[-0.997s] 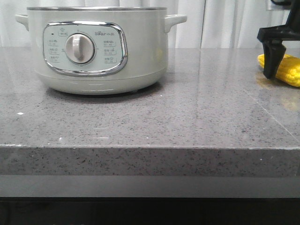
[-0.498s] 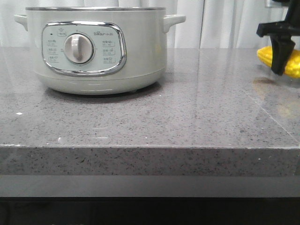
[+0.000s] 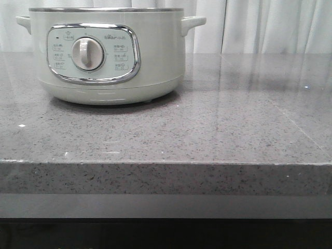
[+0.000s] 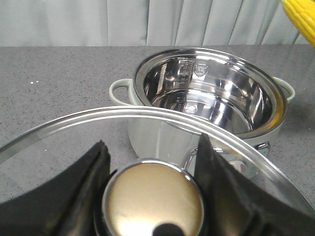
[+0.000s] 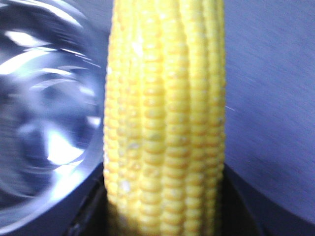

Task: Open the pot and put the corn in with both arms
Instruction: 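Carry the corn over the open pot and release it inside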

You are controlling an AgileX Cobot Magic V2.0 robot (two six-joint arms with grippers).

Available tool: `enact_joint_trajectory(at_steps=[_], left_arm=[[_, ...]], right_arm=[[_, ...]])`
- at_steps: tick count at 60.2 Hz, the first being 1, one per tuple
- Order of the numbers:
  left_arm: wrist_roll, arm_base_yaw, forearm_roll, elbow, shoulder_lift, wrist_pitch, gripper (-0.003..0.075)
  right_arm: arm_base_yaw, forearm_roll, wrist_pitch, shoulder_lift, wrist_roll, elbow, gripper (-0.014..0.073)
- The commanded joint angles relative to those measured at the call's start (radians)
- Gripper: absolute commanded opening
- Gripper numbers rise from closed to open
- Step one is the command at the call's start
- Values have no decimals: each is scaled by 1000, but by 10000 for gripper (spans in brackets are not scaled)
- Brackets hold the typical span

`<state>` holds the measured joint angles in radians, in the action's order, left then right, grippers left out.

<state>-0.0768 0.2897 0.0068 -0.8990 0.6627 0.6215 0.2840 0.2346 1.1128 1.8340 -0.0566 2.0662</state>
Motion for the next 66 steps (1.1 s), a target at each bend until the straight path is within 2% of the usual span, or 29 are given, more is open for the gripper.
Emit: enact_joint_trajectory(at_steps=[1,20,43,46,54,58,66], left_arm=[[-9,-2,-7,-37,-5,-149,229],[-9,-2,-7,-37,-5,-149,229],[-9,-2,-7,-37,-5,-149,229],[-9,-2,-7,-37,-5,-149,229],[-9,-2,-7,-37,-5,-149,229],[-9,-2,-7,-37,-5,-149,229],[-9,-2,-7,-37,-5,-149,229]], right_arm=[[65,54,-90,-56,-16,50,328],[239,69,-199,10,-16,50,328],[272,66,-163,119,-16,50,336],[272,66,-163,124,-16,50,372],[272,66,-164,134,-16,50,549],[272,65,-170,134,-16,50,612],[270,65,-181,126,-16,50,633]])
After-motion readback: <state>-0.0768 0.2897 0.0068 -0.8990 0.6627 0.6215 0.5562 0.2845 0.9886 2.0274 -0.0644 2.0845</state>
